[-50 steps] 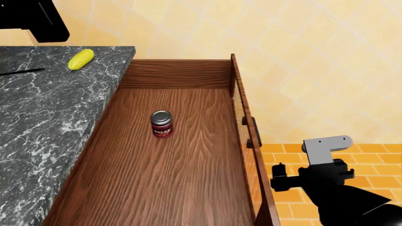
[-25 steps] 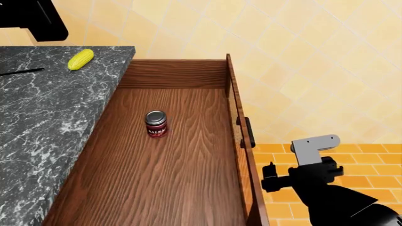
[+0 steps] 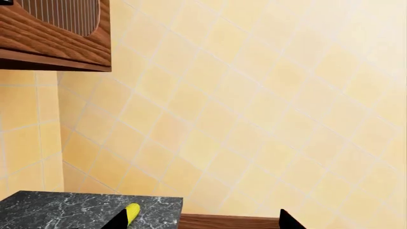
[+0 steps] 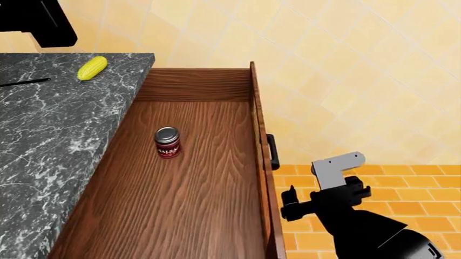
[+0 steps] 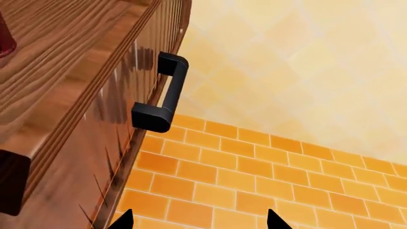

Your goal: Close the right drawer.

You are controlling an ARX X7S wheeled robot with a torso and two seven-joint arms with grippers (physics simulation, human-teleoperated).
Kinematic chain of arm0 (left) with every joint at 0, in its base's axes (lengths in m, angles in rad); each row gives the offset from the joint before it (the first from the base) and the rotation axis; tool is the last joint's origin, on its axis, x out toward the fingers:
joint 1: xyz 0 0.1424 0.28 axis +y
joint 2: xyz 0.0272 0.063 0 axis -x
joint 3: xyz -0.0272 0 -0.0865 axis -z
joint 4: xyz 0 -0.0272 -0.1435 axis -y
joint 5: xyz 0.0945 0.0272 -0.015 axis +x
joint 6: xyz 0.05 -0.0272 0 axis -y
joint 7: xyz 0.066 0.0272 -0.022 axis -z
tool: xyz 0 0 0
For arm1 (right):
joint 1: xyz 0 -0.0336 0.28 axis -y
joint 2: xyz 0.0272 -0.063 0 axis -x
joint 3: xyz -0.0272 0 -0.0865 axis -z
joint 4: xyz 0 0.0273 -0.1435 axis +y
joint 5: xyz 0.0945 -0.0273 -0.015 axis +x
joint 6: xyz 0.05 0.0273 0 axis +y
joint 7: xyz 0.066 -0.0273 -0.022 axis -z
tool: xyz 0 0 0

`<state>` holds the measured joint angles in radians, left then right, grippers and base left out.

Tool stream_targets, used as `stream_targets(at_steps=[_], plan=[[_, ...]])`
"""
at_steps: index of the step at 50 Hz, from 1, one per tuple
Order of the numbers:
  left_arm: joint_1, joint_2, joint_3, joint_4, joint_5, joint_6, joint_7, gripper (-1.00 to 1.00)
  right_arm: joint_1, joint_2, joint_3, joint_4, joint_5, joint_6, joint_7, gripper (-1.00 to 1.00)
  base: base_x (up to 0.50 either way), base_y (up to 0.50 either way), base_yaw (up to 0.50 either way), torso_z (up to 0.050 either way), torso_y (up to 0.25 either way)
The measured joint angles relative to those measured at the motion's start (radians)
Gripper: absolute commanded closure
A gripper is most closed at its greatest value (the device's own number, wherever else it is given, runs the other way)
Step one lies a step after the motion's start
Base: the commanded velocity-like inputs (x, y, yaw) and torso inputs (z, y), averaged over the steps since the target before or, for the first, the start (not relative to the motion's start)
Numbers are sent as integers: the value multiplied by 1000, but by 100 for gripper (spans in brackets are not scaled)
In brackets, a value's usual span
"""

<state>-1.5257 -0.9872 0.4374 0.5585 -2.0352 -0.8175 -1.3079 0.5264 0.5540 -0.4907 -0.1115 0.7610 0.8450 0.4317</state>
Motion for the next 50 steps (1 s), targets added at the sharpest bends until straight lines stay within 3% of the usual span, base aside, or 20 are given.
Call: stream_targets(at_steps=[50], plan=[[-21,-12,11,-3,-13,12,4,-100,88,-228,-143,91,-4,38,17,-100,0,0,0,0,0]])
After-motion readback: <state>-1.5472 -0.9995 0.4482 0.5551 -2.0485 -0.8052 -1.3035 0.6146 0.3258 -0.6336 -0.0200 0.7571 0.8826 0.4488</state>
